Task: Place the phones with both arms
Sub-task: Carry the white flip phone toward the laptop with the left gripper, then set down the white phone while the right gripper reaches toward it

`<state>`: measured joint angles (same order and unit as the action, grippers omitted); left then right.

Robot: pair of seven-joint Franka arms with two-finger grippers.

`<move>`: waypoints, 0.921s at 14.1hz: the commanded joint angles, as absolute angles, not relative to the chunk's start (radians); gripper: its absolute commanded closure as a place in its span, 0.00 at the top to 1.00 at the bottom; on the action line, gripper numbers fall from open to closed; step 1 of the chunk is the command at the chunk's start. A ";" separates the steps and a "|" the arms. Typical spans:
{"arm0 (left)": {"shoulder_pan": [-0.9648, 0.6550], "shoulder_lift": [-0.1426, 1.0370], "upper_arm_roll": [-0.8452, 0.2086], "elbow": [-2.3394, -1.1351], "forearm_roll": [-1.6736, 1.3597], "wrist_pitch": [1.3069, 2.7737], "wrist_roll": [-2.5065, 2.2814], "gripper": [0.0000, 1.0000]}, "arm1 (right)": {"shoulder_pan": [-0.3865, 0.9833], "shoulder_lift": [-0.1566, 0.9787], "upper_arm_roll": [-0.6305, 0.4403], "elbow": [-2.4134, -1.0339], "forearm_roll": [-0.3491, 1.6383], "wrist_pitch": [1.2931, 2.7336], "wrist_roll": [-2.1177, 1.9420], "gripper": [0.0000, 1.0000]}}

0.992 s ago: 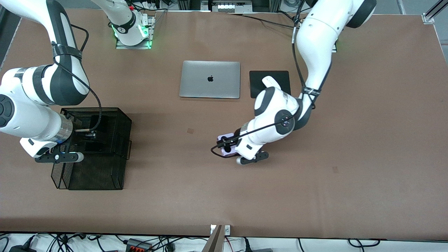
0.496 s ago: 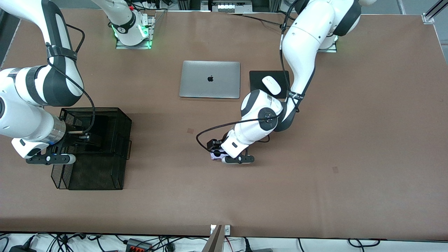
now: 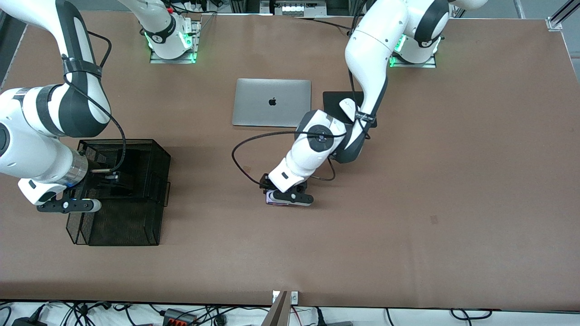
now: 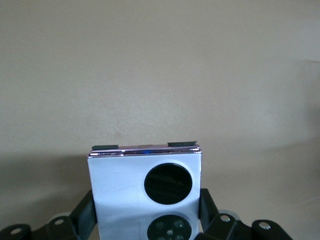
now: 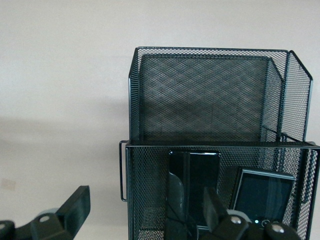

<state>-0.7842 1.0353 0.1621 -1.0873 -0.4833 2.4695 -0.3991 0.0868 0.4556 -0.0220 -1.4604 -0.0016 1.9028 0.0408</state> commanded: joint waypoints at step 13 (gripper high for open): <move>-0.850 1.088 0.209 -1.066 -0.468 2.457 -0.397 0.77 | 0.161 0.483 0.003 -1.456 0.067 1.904 0.035 1.00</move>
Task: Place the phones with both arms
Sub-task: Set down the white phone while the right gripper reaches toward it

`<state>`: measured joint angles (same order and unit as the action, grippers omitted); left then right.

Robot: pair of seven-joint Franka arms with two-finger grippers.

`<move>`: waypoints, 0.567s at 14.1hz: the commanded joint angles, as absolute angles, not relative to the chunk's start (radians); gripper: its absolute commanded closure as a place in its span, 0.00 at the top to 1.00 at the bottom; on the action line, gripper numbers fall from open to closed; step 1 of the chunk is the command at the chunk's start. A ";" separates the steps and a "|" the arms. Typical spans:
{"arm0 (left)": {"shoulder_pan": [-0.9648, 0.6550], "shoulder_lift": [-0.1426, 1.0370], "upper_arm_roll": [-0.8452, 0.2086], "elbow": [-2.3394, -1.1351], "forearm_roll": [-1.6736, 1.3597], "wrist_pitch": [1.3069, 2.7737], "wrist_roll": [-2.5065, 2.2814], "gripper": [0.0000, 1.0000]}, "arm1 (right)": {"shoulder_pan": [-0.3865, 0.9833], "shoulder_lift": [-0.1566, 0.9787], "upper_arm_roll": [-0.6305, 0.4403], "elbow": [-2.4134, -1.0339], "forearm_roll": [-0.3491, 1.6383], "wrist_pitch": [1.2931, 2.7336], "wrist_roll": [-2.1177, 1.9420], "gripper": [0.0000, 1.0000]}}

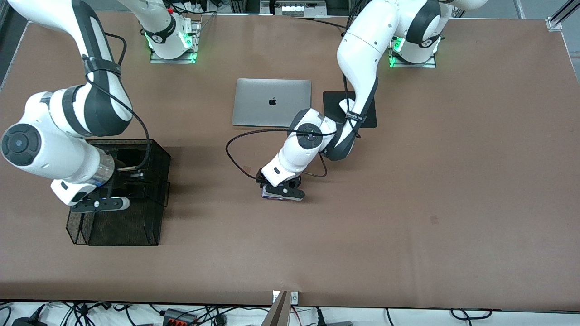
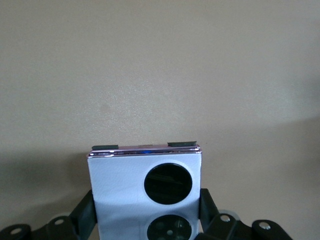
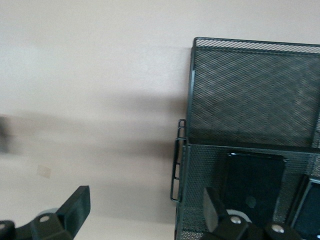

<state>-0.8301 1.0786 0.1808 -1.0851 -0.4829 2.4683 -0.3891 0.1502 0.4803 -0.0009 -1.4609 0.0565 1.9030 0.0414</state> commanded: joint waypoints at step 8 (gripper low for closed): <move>-0.838 1.078 0.229 -1.060 -0.440 2.430 -0.397 1.00 | 0.160 0.489 0.002 -1.454 0.067 1.901 0.034 1.00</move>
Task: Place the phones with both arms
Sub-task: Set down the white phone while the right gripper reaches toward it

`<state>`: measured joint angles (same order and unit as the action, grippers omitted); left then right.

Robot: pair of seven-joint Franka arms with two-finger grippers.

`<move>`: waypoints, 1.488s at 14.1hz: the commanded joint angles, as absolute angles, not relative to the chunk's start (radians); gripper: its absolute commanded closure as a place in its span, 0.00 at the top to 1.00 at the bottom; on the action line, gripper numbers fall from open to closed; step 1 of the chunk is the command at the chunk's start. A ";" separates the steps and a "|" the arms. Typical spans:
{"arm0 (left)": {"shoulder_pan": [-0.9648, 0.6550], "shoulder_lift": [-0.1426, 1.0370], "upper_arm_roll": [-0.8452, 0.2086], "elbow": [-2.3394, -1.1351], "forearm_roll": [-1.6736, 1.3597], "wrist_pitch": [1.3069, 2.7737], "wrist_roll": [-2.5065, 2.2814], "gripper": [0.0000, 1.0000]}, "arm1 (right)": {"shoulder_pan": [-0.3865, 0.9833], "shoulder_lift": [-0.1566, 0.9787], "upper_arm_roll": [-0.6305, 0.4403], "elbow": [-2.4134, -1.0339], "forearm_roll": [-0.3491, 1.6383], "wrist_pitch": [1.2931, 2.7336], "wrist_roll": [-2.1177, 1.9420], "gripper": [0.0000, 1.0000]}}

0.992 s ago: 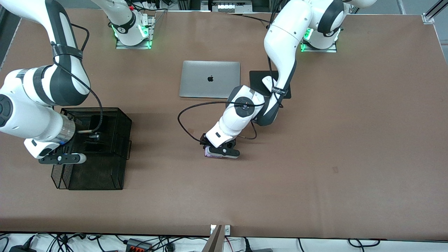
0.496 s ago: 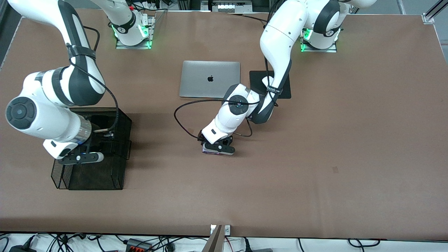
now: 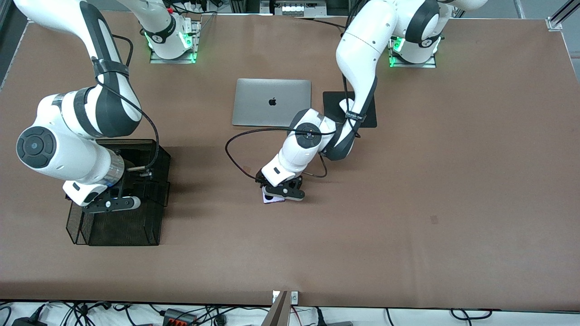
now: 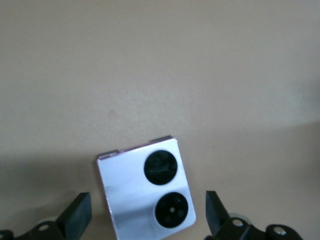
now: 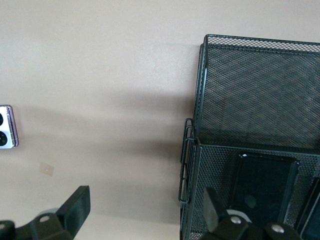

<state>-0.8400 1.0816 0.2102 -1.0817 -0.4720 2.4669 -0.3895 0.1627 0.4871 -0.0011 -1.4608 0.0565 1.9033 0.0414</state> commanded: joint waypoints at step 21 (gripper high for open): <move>-0.241 0.655 -0.006 -1.245 -0.434 1.912 0.009 1.00 | 0.488 0.650 0.002 -1.451 0.049 2.283 0.127 1.00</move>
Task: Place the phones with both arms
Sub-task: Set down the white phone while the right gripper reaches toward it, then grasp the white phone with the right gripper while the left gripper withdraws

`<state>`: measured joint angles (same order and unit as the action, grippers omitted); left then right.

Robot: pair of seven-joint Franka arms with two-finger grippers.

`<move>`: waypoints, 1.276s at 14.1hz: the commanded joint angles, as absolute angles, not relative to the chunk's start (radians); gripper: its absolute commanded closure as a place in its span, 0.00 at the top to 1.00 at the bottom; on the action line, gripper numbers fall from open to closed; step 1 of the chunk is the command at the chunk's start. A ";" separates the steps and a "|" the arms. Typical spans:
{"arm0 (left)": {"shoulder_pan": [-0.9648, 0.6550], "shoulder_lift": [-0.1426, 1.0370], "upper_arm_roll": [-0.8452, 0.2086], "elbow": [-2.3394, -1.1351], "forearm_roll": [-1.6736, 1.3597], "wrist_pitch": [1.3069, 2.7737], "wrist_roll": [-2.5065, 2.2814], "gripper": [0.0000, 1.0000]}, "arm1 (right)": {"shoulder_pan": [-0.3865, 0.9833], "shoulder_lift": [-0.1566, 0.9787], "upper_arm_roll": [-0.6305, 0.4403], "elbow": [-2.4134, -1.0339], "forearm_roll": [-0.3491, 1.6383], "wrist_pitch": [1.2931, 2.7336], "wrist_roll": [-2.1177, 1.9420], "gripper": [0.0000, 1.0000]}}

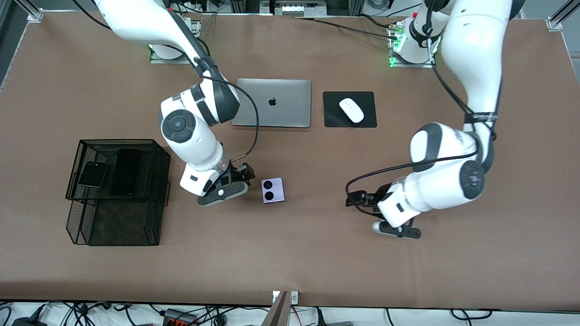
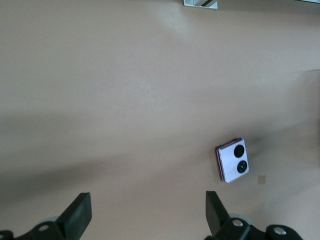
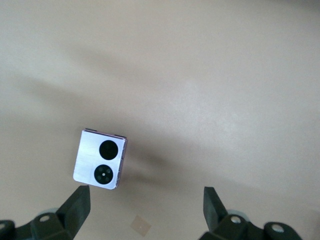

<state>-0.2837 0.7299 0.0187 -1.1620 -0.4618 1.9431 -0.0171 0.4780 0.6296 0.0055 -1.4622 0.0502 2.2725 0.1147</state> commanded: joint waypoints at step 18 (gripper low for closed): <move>-0.080 0.382 0.049 -1.350 -0.114 1.606 0.107 1.00 | 0.623 0.880 -0.008 -1.402 0.038 2.543 0.377 1.00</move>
<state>-0.1047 0.4475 0.0384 -1.3138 -0.1513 1.6207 0.1172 0.6173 0.8654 -0.0020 -1.4272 0.0501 2.5441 0.3162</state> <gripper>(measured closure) 0.000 0.000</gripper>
